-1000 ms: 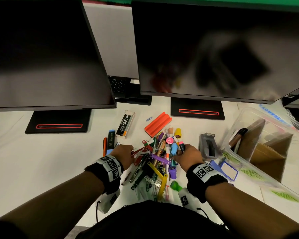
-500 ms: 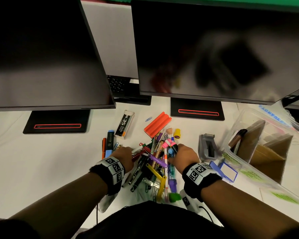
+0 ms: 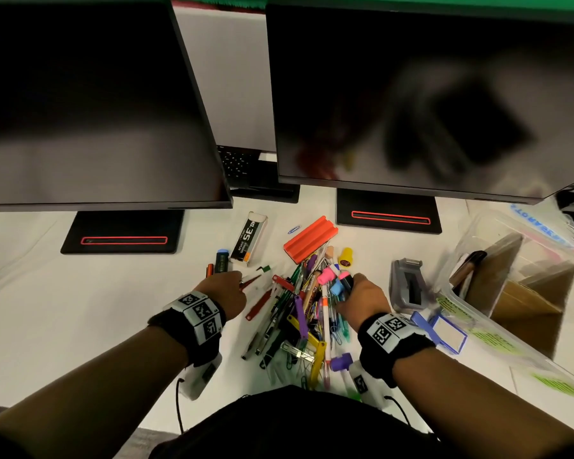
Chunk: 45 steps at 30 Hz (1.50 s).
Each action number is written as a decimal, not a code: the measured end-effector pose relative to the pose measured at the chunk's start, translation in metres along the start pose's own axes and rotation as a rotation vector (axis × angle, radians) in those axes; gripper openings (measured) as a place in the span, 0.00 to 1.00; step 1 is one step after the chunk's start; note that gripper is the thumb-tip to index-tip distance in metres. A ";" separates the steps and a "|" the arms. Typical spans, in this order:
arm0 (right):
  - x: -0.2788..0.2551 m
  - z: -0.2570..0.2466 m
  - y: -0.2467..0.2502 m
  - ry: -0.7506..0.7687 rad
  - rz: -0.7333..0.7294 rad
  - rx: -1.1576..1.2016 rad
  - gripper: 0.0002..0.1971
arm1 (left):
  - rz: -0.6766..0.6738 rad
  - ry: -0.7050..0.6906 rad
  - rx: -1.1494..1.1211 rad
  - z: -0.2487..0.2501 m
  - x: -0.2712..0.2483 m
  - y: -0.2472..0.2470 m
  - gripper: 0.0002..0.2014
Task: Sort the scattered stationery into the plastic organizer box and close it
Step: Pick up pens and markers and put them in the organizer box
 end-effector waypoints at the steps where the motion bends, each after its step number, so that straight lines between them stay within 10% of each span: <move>1: 0.000 0.000 -0.001 0.006 0.000 -0.007 0.19 | 0.026 0.028 -0.023 -0.003 -0.001 0.002 0.10; 8: -0.006 -0.002 -0.004 0.063 -0.007 -0.102 0.18 | 0.208 0.225 -0.185 -0.035 0.001 0.008 0.12; 17: -0.007 0.000 -0.002 0.100 -0.127 -0.158 0.27 | 0.085 0.369 -0.338 -0.036 0.007 -0.007 0.31; 36: -0.021 -0.005 0.066 0.115 -0.076 0.037 0.10 | 0.033 0.259 -0.184 -0.024 0.013 0.006 0.23; 45: -0.038 -0.005 0.100 0.097 0.013 0.456 0.13 | 0.136 -0.020 -0.419 0.038 -0.012 0.065 0.21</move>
Point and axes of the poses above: each hand's wrist, its own x-axis towards the middle knuckle, its own y-axis out of the back of the hand, z = x × y, the point moved 3 cm from there along x, towards the middle knuckle, and after that the axes turned 15 degrees about x, right-handed, at the moved point
